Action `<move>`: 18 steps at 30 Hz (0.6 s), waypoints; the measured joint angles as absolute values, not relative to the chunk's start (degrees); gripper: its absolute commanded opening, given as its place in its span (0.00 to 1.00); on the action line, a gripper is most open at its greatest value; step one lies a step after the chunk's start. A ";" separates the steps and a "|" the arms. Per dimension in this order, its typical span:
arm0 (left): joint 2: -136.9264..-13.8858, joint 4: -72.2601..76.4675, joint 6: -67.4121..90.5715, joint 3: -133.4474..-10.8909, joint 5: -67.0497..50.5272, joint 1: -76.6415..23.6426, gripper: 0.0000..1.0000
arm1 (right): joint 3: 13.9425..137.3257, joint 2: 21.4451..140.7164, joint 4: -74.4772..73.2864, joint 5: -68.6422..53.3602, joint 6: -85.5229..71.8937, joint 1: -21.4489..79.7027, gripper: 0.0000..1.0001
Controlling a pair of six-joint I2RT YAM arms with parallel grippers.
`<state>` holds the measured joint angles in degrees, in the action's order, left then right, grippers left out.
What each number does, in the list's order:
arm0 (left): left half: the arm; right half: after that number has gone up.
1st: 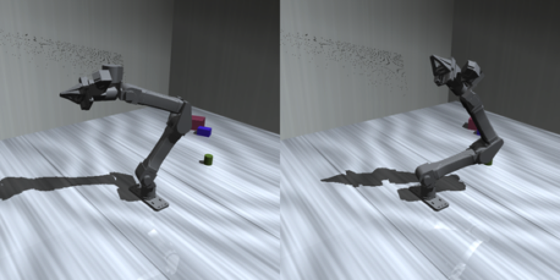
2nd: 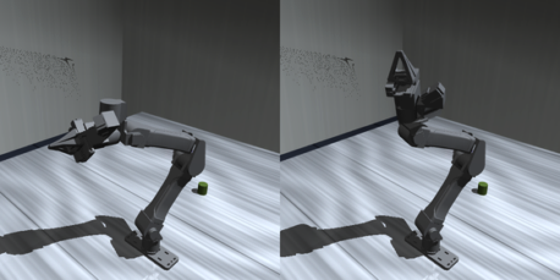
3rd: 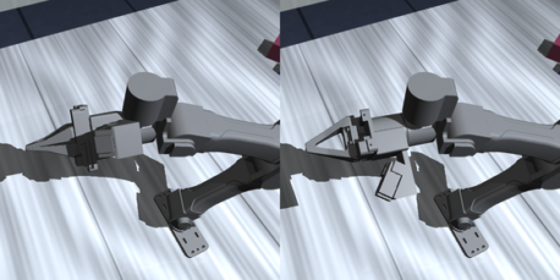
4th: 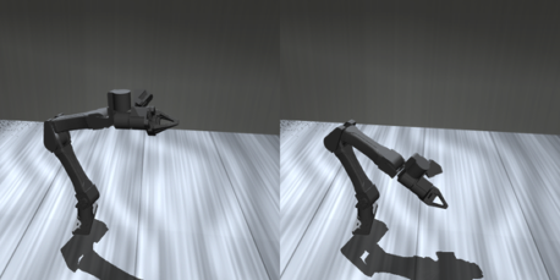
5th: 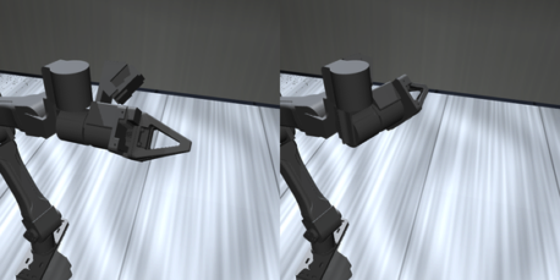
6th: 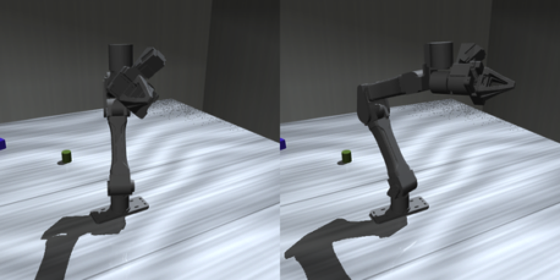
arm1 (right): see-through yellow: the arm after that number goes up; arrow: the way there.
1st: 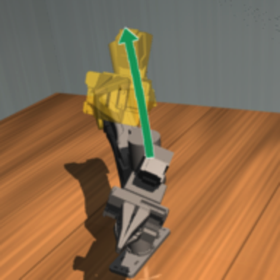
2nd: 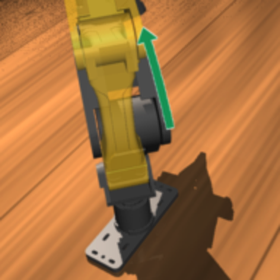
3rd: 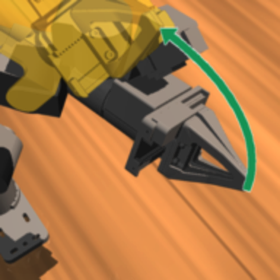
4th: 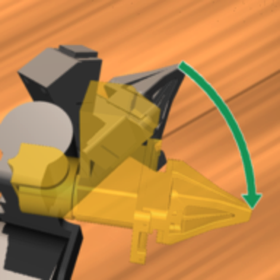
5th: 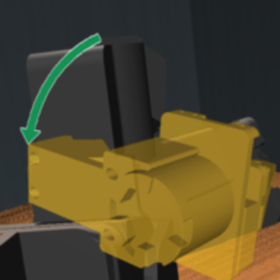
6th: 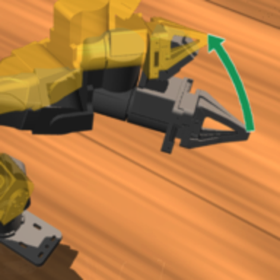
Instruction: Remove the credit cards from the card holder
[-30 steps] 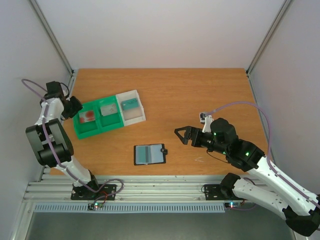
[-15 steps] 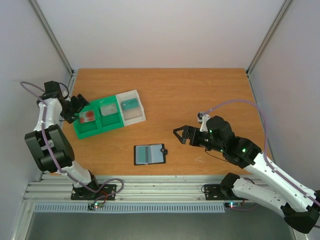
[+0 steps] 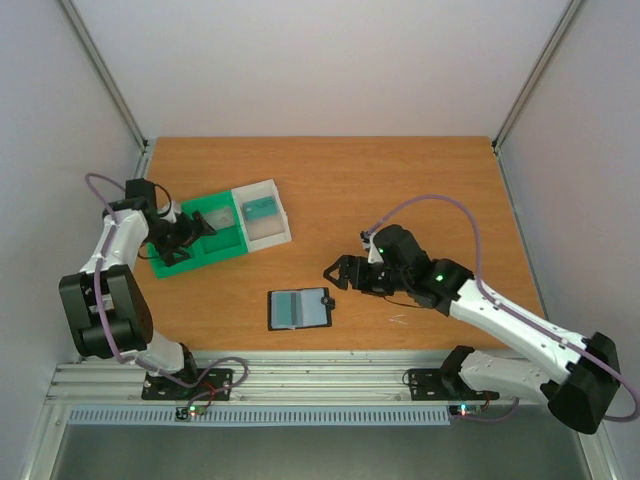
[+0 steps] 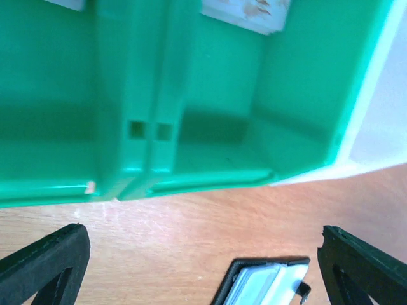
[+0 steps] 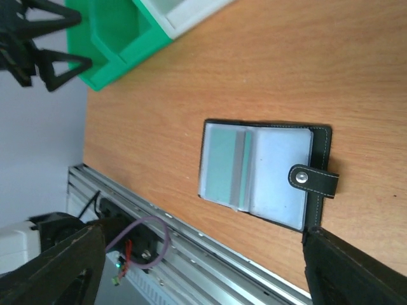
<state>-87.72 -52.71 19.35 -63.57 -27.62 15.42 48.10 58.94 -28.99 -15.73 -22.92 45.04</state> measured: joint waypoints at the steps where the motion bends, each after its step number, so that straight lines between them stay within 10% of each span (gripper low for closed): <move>1: -87.42 -52.82 19.11 -63.35 -28.03 14.55 0.98 | 47.68 60.18 -28.21 -16.36 -23.07 45.08 0.79; 18: -67.05 -47.42 26.02 -48.10 -35.27 2.20 0.79 | 48.01 77.41 -19.25 -19.07 -24.38 51.53 0.37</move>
<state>-67.05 -47.42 26.02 -48.10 -35.27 2.20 48.01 77.41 -19.25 -19.07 -24.38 51.53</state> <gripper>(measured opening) 0.816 0.398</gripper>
